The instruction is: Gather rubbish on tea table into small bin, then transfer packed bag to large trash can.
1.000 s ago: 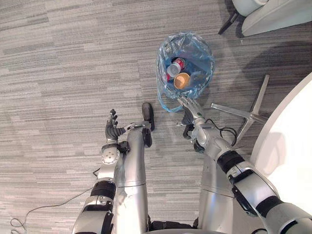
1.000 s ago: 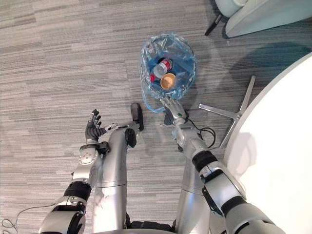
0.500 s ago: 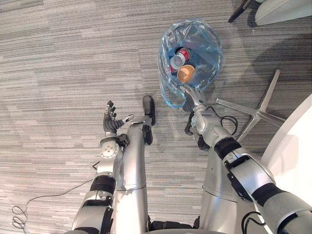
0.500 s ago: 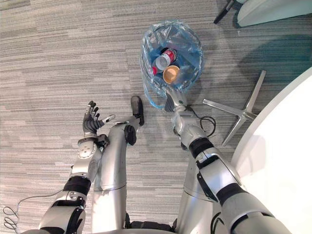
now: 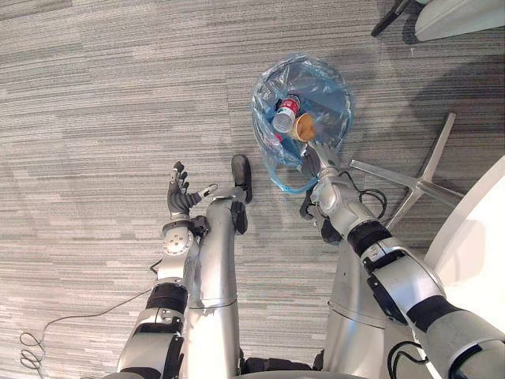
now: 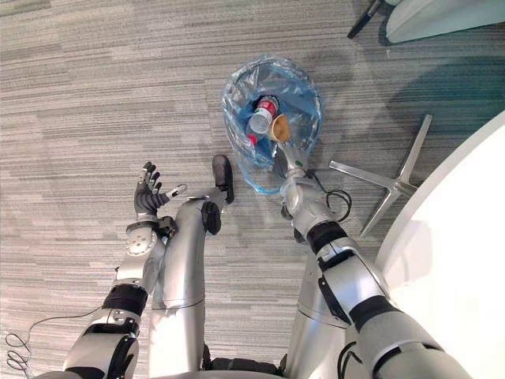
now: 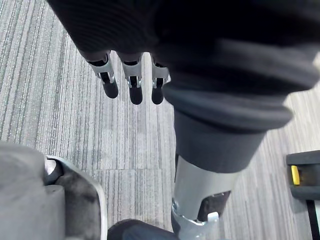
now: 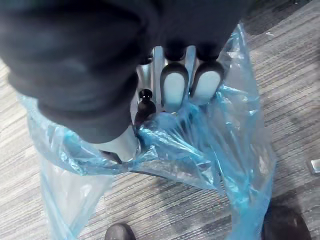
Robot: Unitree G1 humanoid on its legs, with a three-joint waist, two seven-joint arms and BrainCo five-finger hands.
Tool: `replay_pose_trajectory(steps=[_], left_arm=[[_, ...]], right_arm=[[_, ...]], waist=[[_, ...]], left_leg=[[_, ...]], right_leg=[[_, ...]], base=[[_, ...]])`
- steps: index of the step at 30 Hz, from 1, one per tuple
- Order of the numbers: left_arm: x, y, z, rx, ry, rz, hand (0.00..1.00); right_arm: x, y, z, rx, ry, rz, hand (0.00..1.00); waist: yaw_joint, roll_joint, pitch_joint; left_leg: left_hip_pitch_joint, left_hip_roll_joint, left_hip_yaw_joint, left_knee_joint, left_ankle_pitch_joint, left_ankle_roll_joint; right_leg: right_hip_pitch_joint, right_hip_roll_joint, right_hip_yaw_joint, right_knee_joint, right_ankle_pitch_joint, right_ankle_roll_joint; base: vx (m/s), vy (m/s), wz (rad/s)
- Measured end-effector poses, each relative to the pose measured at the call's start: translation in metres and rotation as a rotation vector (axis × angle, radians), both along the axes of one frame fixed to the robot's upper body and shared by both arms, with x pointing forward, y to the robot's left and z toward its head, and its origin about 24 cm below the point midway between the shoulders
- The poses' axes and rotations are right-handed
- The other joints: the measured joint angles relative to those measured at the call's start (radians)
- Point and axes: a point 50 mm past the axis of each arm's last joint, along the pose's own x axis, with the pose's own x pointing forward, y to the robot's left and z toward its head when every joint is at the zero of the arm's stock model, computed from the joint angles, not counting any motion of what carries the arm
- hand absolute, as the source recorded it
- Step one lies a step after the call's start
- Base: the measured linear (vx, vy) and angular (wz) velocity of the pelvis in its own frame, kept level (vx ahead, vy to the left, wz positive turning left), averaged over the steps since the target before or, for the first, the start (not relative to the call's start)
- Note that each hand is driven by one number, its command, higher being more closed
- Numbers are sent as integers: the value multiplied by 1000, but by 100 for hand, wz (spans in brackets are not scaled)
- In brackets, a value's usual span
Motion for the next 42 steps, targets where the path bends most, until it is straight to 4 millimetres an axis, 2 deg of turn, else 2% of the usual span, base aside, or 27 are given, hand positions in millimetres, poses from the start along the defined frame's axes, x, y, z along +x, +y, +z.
replay_pose_trajectory(steps=[11,17,25,28,30,32,39,42], left_arm=[[-1,-1,-4,-12,18,9,0],[-2,2,-10,-17,62,36,0],[-6,3,-17,-8,92,49,0],[-9,1,-23,-9,127,44,0],[-11,-8,-28,-21,144,28,0],[-17,-12,-34,-26,157,18,0],[-31,-18,-50,-12,214,-26,0],[-45,-21,-61,-1,246,-46,0]], right_arm=[[-12,3,-3,113,-36,17,100],[-21,6,3,212,-113,22,100],[-38,3,15,509,-181,41,100],[-49,7,15,643,-203,74,100],[-57,11,11,729,-191,90,100],[-66,18,5,819,-159,106,100],[-89,17,-16,955,-85,132,100],[-103,20,-25,1020,-46,142,100]], waist=[[4,0,0],[-1,0,0],[-6,0,0],[-10,0,0],[-13,-1,-1],[-30,-4,-3],[-33,-13,-7],[-34,-37,-20]], left_leg=[[24,14,7,3,-2,3],[52,20,7,-8,-1,1],[107,31,9,-17,-3,2],[168,37,12,-41,-8,-4],[219,37,14,-64,-9,-5],[275,37,16,-90,-7,-7],[456,45,33,-152,-16,-18],[552,41,50,-198,-20,-23]], right_leg=[[23,15,6,-9,4,-3],[51,26,6,-27,5,-2],[110,36,2,-49,6,-3],[171,48,2,-78,9,-1],[221,51,-1,-100,9,0],[278,54,-4,-128,10,0],[460,67,-9,-208,16,-7],[546,67,-4,-250,18,-4]], base=[[-15,16,-3],[-7,15,-3],[-4,12,-3],[-18,1,-6],[0,0,0],[0,0,0],[18,-9,-3],[49,3,-3]])
